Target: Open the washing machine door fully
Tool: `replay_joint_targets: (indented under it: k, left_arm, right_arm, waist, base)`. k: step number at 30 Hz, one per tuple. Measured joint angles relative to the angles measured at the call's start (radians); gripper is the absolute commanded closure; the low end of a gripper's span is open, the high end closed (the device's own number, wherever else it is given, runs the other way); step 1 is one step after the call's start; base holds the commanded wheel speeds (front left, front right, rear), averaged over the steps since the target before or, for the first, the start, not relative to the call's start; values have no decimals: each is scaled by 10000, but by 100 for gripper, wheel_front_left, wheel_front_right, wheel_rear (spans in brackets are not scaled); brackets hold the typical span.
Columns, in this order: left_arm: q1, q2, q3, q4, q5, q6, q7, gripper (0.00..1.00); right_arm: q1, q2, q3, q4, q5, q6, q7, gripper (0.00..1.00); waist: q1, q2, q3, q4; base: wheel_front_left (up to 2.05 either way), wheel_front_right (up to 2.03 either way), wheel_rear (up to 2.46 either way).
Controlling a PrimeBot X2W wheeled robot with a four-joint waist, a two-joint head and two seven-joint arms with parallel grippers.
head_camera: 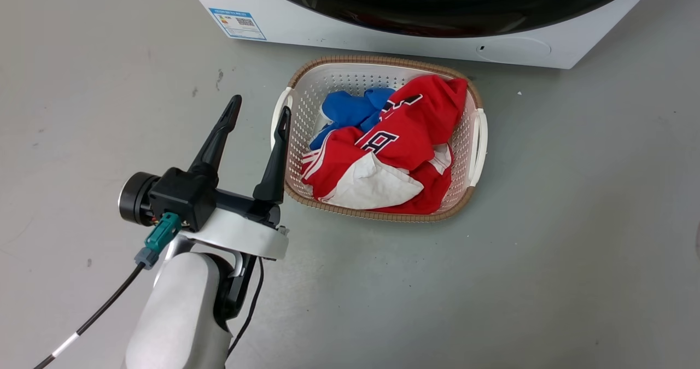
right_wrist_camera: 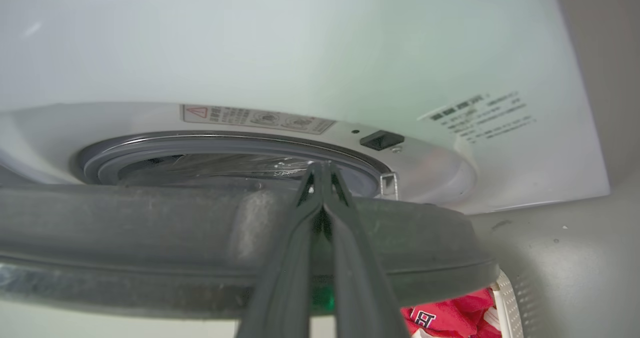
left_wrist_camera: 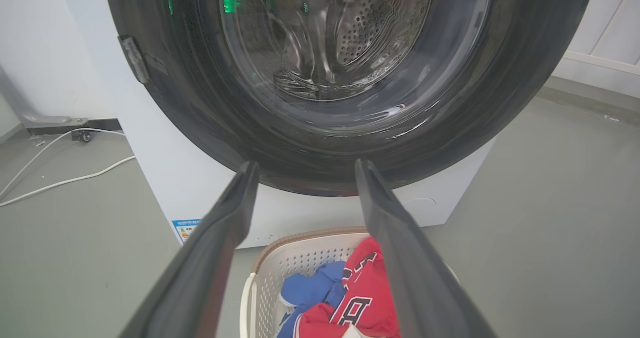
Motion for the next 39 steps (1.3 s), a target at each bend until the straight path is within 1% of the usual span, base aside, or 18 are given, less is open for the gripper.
replay_joint_targets:
  k: [9, 19, 28, 39]
  left_arm:
    - [-18, -138, 75, 194, 86, -54, 0, 0]
    - [58, -247, 100, 548, 163, -115, -15, 0]
    - [308, -408, 79, 853, 186, -130, -15, 0]
    - [817, -439, 82, 1214, 257, -194, -27, 0]
  right_arm:
    - [284, 23, -8, -238, 40, 0, 1388, 100]
    - [1343, 100, 42, -807, 134, 0, 3312, 100]
    - [2561, 92, 723, -1331, 1348, 0, 4146, 100]
    - [4579, 104, 2251, -1973, 3204, 0, 4686, 100]
  waist:
    - [0, 0, -218, -115]
    - [-1, 0, -846, -211]
    - [-1, 0, -1467, -218]
    - [-2, 0, -2360, -223]
  base:
    - [0, 0, 0]
    - [0, 0, 0]
    - [0, 0, 0]
    - [0, 0, 0]
